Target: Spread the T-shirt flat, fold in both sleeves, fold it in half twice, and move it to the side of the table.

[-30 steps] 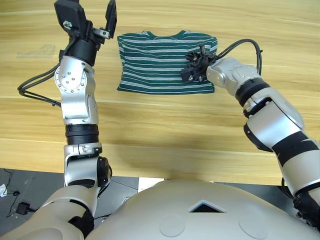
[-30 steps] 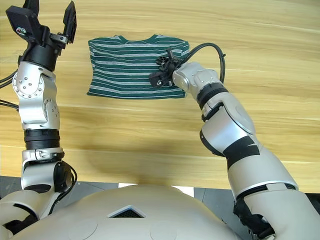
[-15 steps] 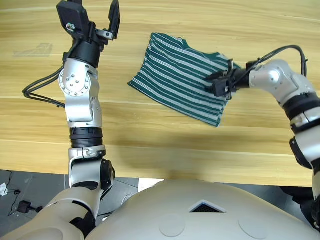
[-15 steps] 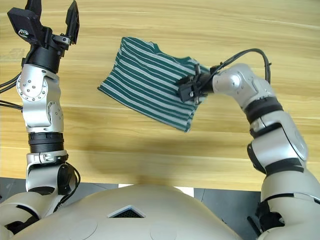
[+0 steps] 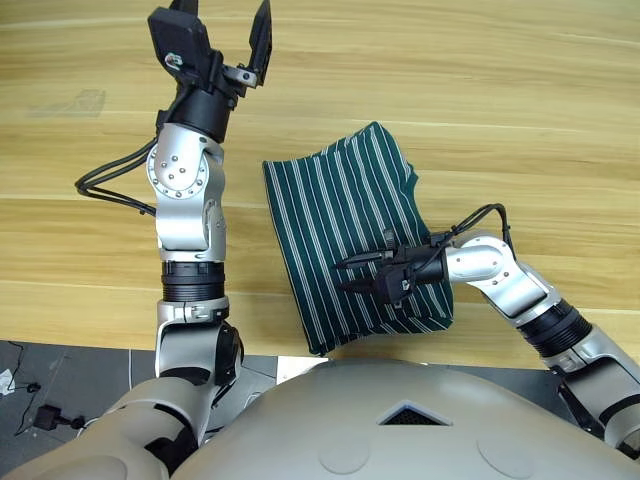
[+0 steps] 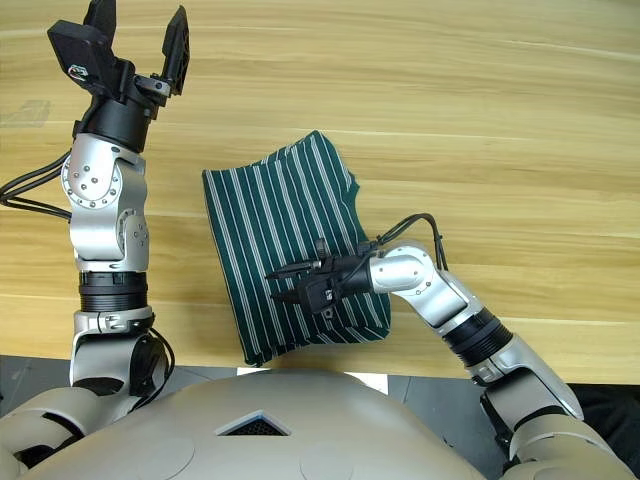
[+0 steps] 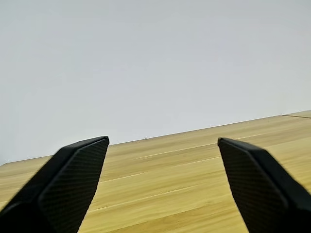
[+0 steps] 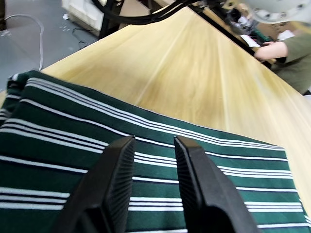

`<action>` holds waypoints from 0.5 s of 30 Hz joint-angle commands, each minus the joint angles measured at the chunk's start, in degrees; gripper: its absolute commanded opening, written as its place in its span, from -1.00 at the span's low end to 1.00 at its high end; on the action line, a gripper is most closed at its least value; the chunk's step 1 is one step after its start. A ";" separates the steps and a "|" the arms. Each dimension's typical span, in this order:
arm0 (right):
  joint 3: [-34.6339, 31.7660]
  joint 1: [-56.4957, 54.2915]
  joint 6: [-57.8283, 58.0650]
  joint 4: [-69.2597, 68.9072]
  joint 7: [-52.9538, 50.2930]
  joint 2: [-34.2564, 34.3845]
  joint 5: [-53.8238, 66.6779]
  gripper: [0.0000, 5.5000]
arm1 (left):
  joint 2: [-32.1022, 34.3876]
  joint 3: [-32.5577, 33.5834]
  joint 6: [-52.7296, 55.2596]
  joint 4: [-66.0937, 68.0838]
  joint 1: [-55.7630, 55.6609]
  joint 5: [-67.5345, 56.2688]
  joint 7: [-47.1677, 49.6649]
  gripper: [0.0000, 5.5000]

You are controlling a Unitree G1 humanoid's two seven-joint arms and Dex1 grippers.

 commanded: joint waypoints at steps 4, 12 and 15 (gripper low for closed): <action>-12.33 -6.40 -4.71 9.42 -4.09 -0.45 0.67 -0.46 | 5.92 -0.25 -0.72 -6.53 8.75 1.70 -6.13 0.51; -34.45 -3.94 -50.08 26.26 -21.97 -16.41 -23.79 -0.46 | 26.24 10.63 -35.79 -23.58 45.78 36.71 -10.57 0.51; -34.32 -3.91 -62.08 30.51 -22.41 -19.20 -32.54 -0.46 | 27.62 5.03 -43.65 -25.53 52.82 44.80 -11.64 0.51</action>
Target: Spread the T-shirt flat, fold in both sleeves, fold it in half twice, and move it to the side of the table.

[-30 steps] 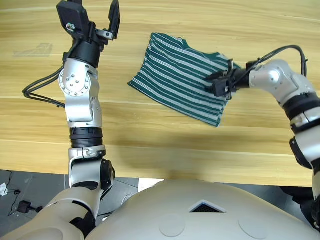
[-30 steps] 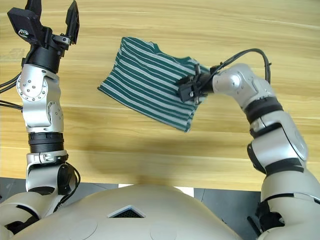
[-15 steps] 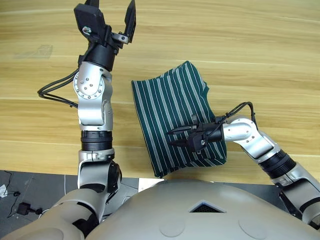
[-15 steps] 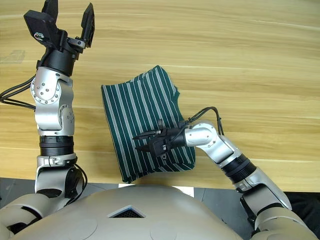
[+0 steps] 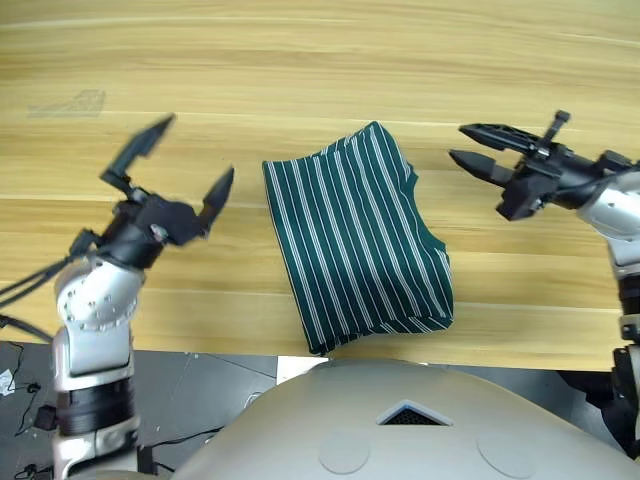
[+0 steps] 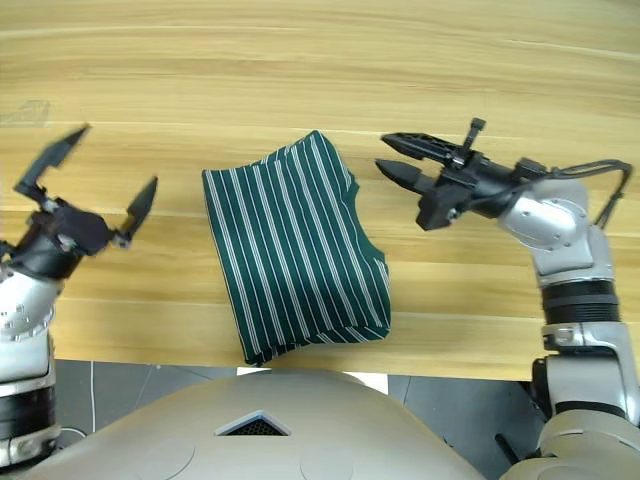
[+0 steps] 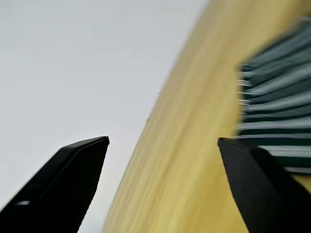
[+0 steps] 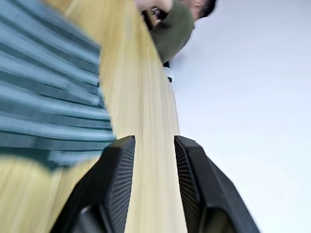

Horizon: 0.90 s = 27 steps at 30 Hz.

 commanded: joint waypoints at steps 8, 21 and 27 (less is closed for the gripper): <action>3.17 1.17 -24.76 9.79 -9.47 -10.75 -25.23 -0.46 | 9.28 -6.19 -23.45 -3.94 17.45 22.76 1.15 0.51; 14.61 1.23 -23.85 11.56 -14.22 -7.31 -26.07 -0.46 | 8.87 -13.82 -22.16 0.37 8.95 26.21 2.13 0.51; 18.51 3.66 -21.34 9.35 -13.17 -7.90 -22.45 -0.46 | 9.61 -16.65 -20.53 1.61 6.80 26.68 2.82 0.51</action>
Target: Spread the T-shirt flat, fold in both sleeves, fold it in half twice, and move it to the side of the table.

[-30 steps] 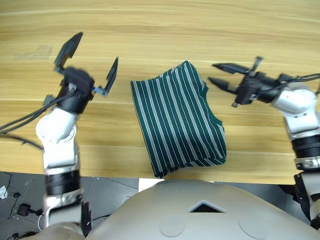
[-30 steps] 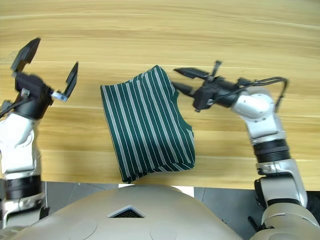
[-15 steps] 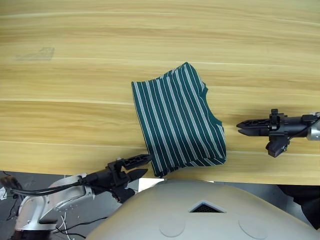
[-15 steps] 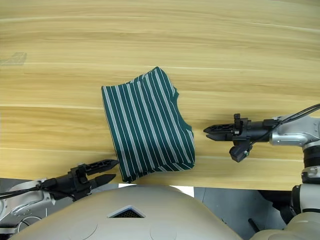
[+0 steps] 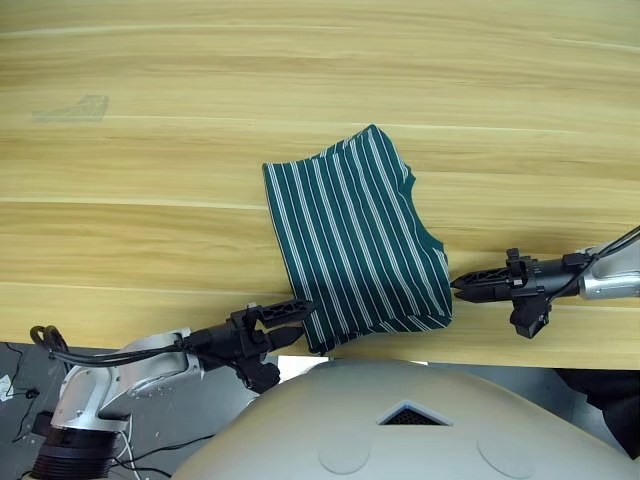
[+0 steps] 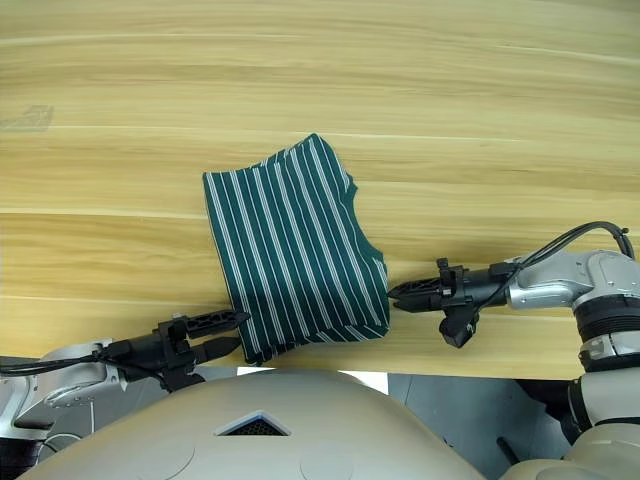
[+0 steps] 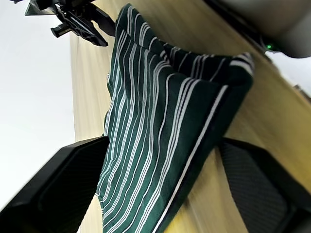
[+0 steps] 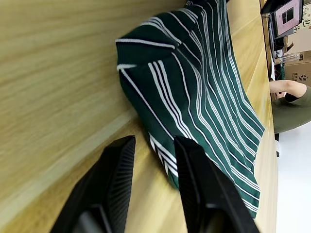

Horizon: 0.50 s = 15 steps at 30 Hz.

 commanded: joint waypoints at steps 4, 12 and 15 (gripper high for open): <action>3.57 1.71 3.83 -3.23 1.49 0.08 4.83 -0.46 | 1.39 -3.97 1.81 2.40 -2.12 3.37 -0.61 0.51; 6.56 1.47 6.31 -4.98 3.14 0.82 7.61 -0.46 | 3.40 -7.05 2.78 4.06 -3.48 3.92 -0.61 0.34; 7.07 1.77 7.48 -5.16 3.72 1.12 8.15 -0.46 | 3.99 -7.93 3.17 4.48 -3.67 3.95 -0.34 0.17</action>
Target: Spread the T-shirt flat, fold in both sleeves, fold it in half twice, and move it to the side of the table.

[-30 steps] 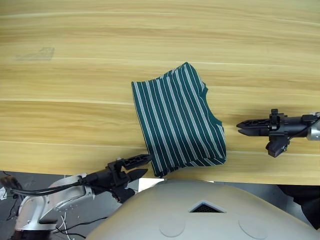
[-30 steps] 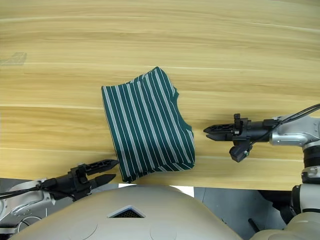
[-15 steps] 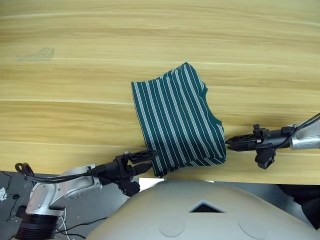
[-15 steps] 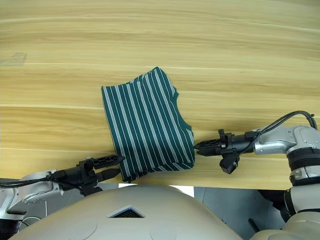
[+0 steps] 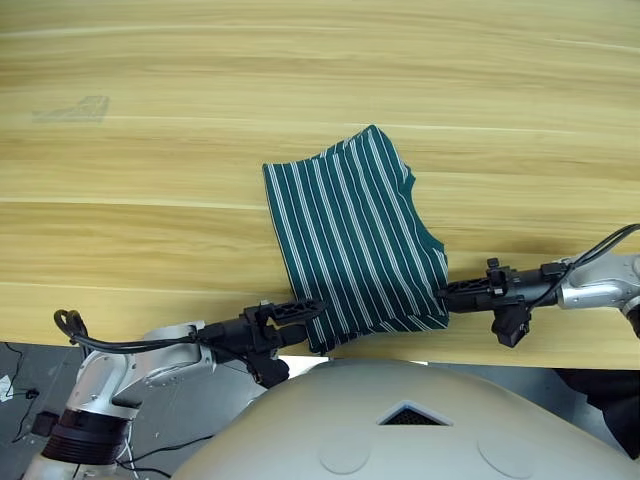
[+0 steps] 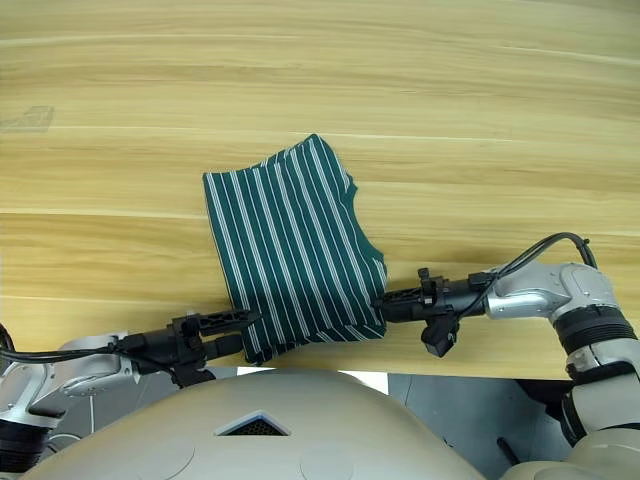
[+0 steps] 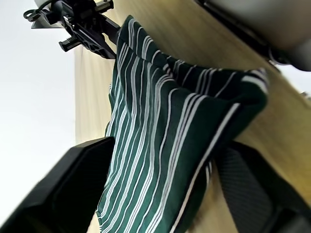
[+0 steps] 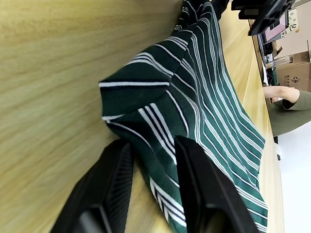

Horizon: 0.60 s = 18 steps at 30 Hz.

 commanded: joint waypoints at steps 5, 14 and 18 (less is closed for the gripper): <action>1.71 0.18 3.54 -0.98 2.27 0.58 1.24 -0.80 | 2.92 -1.83 1.56 2.55 0.21 3.71 -0.78 -0.17; 1.94 1.06 4.69 -1.16 2.68 0.43 2.23 -1.00 | 4.24 -2.44 2.44 3.29 -0.19 4.11 0.55 -0.66; 3.59 1.46 6.44 -1.19 4.22 -0.09 6.45 -1.00 | 4.79 -2.61 2.69 3.43 -0.15 3.72 0.58 -0.86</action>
